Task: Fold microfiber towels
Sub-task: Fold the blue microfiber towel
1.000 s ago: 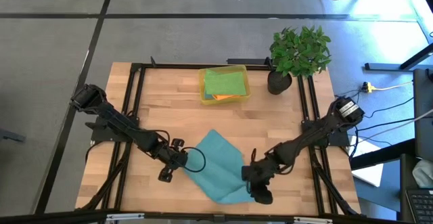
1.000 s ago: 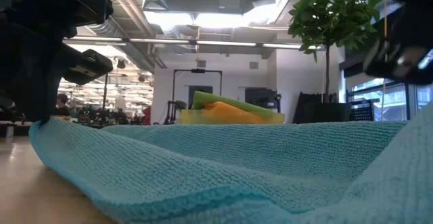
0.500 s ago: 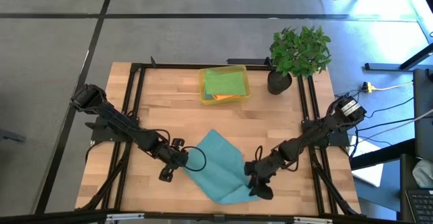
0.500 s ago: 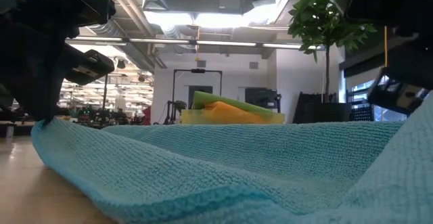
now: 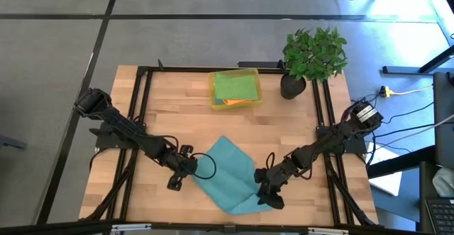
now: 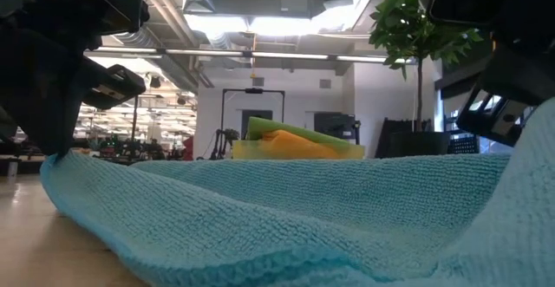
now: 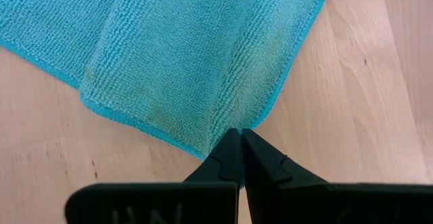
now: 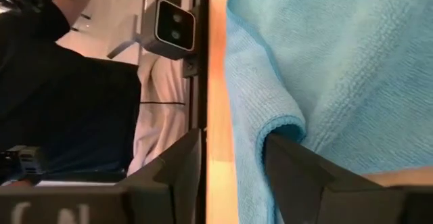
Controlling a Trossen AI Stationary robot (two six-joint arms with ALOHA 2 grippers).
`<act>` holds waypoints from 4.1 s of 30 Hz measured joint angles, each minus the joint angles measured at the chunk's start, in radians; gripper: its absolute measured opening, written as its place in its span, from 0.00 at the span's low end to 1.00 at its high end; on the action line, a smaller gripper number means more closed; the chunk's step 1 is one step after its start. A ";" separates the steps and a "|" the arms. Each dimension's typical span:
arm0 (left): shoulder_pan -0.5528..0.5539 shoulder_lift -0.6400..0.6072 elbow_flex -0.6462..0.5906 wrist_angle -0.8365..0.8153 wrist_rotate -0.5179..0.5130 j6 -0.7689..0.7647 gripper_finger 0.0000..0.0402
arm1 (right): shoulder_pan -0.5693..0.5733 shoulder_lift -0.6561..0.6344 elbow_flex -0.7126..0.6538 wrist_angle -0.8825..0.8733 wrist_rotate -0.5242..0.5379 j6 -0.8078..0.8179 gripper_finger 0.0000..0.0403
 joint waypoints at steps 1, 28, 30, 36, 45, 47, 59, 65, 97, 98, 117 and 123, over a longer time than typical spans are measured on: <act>0.000 0.000 0.000 0.000 0.000 0.000 0.00 | -0.001 0.007 0.000 0.013 0.000 0.000 0.39; 0.000 0.000 0.000 0.000 0.003 -0.003 0.00 | -0.053 0.092 0.001 0.118 -0.069 -0.105 0.19; 0.000 0.000 0.000 -0.002 0.004 -0.004 0.00 | -0.053 0.090 0.019 0.123 -0.078 -0.172 0.11; 0.000 0.000 0.000 0.002 0.004 -0.014 0.00 | -0.038 0.090 0.133 -0.008 -0.088 -0.371 0.03; 0.000 -0.004 0.013 0.009 -0.022 0.007 0.00 | -0.005 0.090 0.464 -0.647 0.105 -0.598 0.01; -0.001 -0.018 0.027 0.007 -0.044 0.026 0.00 | 0.006 0.088 0.546 -0.796 0.186 -0.617 0.01; -0.030 -0.325 0.135 -0.085 -0.475 0.244 0.00 | 0.039 -0.161 0.691 -1.170 0.678 -0.638 0.00; 0.007 -0.485 0.187 -0.084 -0.754 0.399 0.00 | 0.008 -0.324 0.690 -1.166 0.974 -0.750 0.00; -0.021 -0.667 0.053 -0.252 -0.473 0.296 0.00 | 0.011 -0.595 -0.027 -0.420 0.804 -0.871 0.00; -0.048 -0.657 0.040 -0.244 -0.461 0.261 0.00 | 0.023 -0.595 -0.050 -0.388 0.781 -0.855 0.00; -0.302 -0.467 -0.009 -0.072 -0.496 0.068 0.00 | 0.121 -0.511 -0.231 0.069 0.575 -0.729 0.01; -0.303 -0.460 -0.006 -0.067 -0.496 0.075 0.00 | 0.121 -0.468 -0.229 0.017 0.521 -0.580 0.04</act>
